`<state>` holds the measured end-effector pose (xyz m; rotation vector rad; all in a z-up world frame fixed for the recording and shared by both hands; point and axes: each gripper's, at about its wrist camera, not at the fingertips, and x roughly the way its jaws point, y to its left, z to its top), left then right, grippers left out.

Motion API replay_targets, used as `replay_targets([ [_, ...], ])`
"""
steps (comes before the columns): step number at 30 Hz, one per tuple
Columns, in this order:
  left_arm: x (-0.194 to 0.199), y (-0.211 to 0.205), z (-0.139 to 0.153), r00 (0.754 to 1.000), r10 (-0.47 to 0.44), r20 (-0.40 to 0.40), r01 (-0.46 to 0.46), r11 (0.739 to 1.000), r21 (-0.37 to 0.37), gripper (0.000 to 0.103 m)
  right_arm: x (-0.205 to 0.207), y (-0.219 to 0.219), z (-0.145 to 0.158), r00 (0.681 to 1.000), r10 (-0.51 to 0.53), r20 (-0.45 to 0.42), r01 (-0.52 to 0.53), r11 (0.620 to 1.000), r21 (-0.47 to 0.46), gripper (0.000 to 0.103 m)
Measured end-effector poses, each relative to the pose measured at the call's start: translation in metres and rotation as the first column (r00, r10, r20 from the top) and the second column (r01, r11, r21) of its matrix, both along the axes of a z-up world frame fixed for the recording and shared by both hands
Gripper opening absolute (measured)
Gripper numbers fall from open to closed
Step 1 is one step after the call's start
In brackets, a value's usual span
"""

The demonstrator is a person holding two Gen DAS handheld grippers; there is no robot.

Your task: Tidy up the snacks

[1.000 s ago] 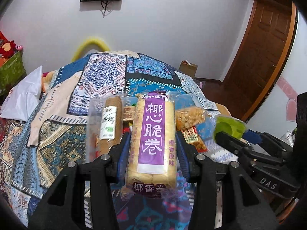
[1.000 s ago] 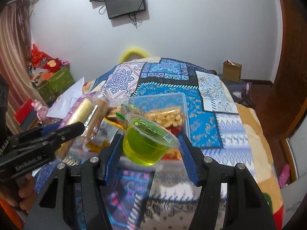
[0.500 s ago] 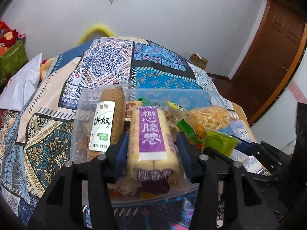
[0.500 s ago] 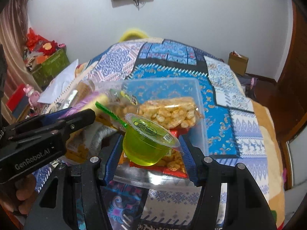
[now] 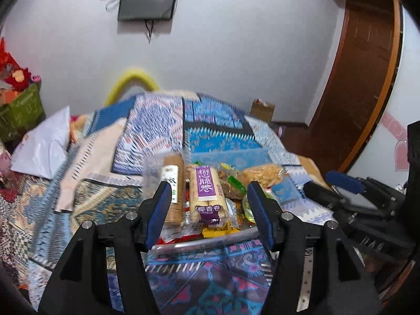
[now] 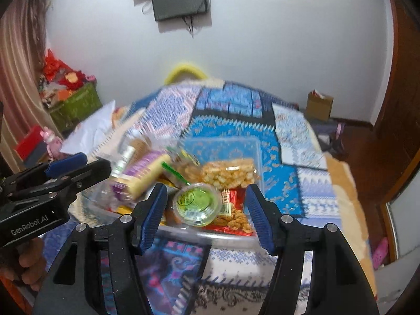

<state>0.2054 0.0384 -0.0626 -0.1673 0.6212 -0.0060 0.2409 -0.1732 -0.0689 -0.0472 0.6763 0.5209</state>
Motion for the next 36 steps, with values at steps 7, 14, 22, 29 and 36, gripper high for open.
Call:
replay_targets([
  [7, -0.077, 0.0, 0.052, 0.99, 0.023, 0.141, -0.029, 0.999, 0.045, 0.059, -0.053, -0.023, 0.056, 0.991, 0.004, 0.131, -0.016, 0.996, 0.09, 0.063],
  [14, -0.134, -0.01, 0.086, 0.963, 0.03, 0.266, -0.053, 0.996, 0.076, 0.092, -0.108, -0.039, 0.086, 0.969, -0.014, 0.246, -0.021, 0.99, 0.138, 0.079],
  [22, -0.167, -0.018, 0.096, 0.947, 0.048, 0.319, -0.08, 0.993, 0.087, 0.101, -0.13, -0.043, 0.092, 0.954, -0.037, 0.298, -0.008, 0.989, 0.147, 0.103],
  [29, -0.175, -0.019, 0.095, 0.943, 0.05, 0.33, -0.084, 0.992, 0.089, 0.101, -0.132, -0.044, 0.091, 0.953, -0.041, 0.3, -0.006, 0.988, 0.156, 0.103],
  [36, -0.174, -0.022, 0.094, 0.945, 0.045, 0.325, -0.079, 0.992, 0.094, 0.101, -0.142, -0.046, 0.089, 0.952, -0.043, 0.305, -0.005, 0.988, 0.155, 0.103],
])
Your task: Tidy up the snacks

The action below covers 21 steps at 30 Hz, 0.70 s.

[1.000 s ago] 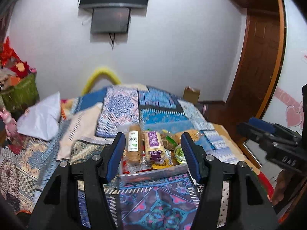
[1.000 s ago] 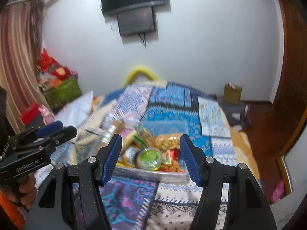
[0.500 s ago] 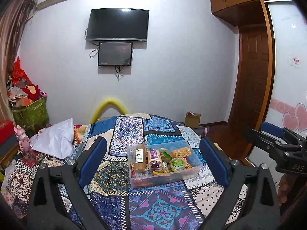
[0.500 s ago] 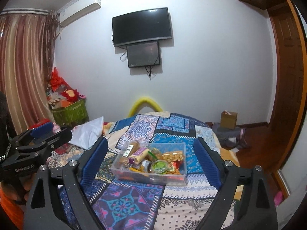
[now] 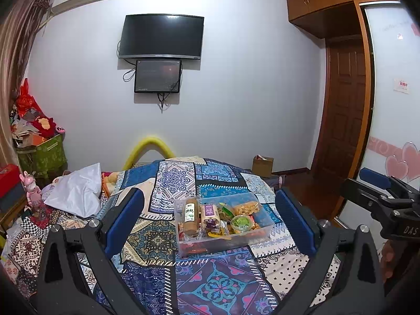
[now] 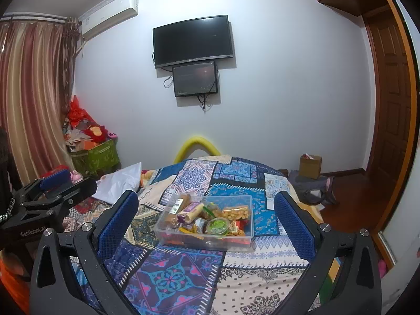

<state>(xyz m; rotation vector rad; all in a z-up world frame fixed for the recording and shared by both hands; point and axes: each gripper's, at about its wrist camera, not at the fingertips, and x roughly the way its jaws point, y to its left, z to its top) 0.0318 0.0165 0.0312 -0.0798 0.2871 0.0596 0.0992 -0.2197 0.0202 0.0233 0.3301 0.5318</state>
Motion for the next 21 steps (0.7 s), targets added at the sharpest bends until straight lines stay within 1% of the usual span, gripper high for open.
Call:
replay_targets([
  [5, -0.0003, 0.001, -0.0021, 1.0, -0.001, -0.007, 0.0, 1.0, -0.008, 0.101, -0.0015, -0.0015, -0.0001, 1.0, -0.003, -0.003, 0.003, 1.0, 0.001, 0.103],
  [21, -0.0019, -0.005, -0.0023, 1.0, -0.022, -0.01, 0.022, 1.0, 0.006, 0.101, -0.0026, -0.0046, -0.0011, 1.0, -0.008, -0.006, 0.008, 1.0, -0.005, 0.103],
])
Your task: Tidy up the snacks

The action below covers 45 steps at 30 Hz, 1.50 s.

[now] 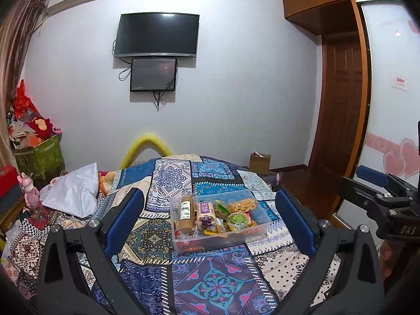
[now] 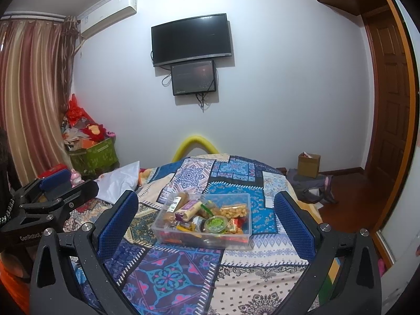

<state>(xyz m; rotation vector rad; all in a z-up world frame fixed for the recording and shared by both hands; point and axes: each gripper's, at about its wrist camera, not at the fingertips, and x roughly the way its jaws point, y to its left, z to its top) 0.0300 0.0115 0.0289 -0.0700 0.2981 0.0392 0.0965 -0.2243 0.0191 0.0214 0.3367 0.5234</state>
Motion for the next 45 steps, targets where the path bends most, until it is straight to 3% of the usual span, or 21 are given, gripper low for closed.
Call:
replay_targets([
  [45, 0.004, -0.0027, -0.0033, 1.0, -0.025, -0.017, 0.025, 1.0, -0.008, 0.102, 0.0061, -0.0009, -0.0035, 0.999, 0.0, -0.042, 0.0, 1.0, 0.0, 0.103],
])
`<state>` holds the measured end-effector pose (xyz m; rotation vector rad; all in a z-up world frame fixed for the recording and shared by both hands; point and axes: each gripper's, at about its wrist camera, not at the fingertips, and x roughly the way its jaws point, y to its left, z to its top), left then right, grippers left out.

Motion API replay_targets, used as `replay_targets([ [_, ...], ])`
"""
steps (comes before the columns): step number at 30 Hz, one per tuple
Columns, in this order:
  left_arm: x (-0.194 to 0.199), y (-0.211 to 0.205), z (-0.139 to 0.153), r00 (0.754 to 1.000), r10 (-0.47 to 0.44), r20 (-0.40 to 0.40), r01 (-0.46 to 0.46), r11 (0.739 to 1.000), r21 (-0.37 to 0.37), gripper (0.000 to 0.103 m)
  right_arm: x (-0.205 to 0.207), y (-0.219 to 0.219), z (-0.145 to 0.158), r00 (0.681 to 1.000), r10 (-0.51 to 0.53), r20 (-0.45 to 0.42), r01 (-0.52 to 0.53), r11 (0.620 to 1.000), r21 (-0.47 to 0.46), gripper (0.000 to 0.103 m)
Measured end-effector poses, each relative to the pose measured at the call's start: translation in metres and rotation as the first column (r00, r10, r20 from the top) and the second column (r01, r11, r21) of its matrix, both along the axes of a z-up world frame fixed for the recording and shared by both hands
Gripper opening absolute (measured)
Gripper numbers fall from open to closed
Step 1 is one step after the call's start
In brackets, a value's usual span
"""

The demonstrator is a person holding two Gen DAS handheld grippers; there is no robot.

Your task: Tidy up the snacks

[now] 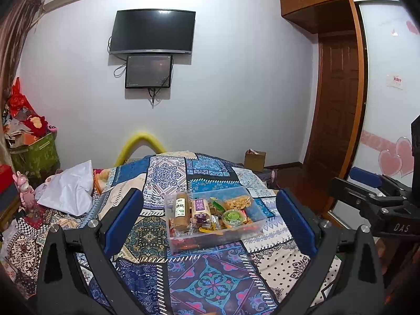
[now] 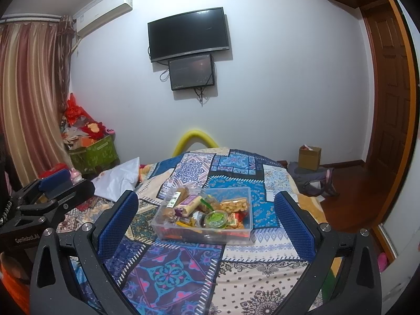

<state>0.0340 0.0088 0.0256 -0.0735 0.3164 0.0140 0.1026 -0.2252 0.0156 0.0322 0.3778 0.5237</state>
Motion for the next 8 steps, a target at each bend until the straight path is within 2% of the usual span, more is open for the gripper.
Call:
replay_targets([
  [8, 0.0015, 0.0003, -0.0022, 1.0, -0.016, -0.004, 0.016, 1.0, -0.008, 0.102, 0.0016, 0.001, -0.0006, 1.0, -0.002, -0.007, 0.002, 1.0, -0.003, 0.103],
])
